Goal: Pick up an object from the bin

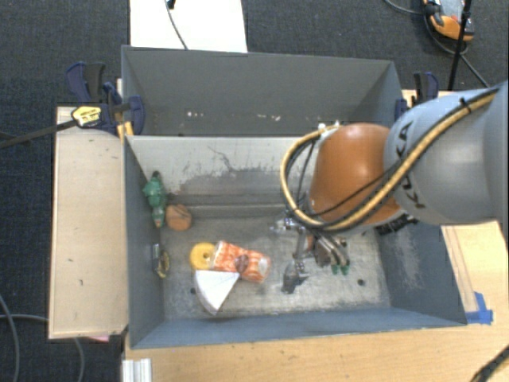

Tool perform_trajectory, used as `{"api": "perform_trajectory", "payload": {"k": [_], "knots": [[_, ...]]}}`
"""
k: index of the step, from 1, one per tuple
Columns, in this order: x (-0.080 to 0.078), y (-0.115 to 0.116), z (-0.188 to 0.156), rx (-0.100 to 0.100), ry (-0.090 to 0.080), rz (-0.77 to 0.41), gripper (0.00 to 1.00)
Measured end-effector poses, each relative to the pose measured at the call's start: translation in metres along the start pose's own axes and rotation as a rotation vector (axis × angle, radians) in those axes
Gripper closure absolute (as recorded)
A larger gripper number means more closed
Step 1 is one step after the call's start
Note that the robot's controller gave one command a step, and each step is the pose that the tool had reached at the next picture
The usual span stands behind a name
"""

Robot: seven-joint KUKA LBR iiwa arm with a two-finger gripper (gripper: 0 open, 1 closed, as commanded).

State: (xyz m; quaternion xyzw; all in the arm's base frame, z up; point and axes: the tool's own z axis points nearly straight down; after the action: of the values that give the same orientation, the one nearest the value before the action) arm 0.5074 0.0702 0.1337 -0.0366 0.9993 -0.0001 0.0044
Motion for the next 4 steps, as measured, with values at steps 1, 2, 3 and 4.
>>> {"api": "perform_trajectory", "payload": {"k": [1,2,3,4], "knots": [[-0.010,0.021,0.053,-0.002,0.003,0.015,0.00],[-0.046,0.049,0.061,-0.003,0.000,-0.084,1.00],[-0.046,0.049,0.061,-0.003,0.000,-0.083,1.00],[-0.048,0.053,0.020,-0.001,0.014,-0.092,1.00]]}}
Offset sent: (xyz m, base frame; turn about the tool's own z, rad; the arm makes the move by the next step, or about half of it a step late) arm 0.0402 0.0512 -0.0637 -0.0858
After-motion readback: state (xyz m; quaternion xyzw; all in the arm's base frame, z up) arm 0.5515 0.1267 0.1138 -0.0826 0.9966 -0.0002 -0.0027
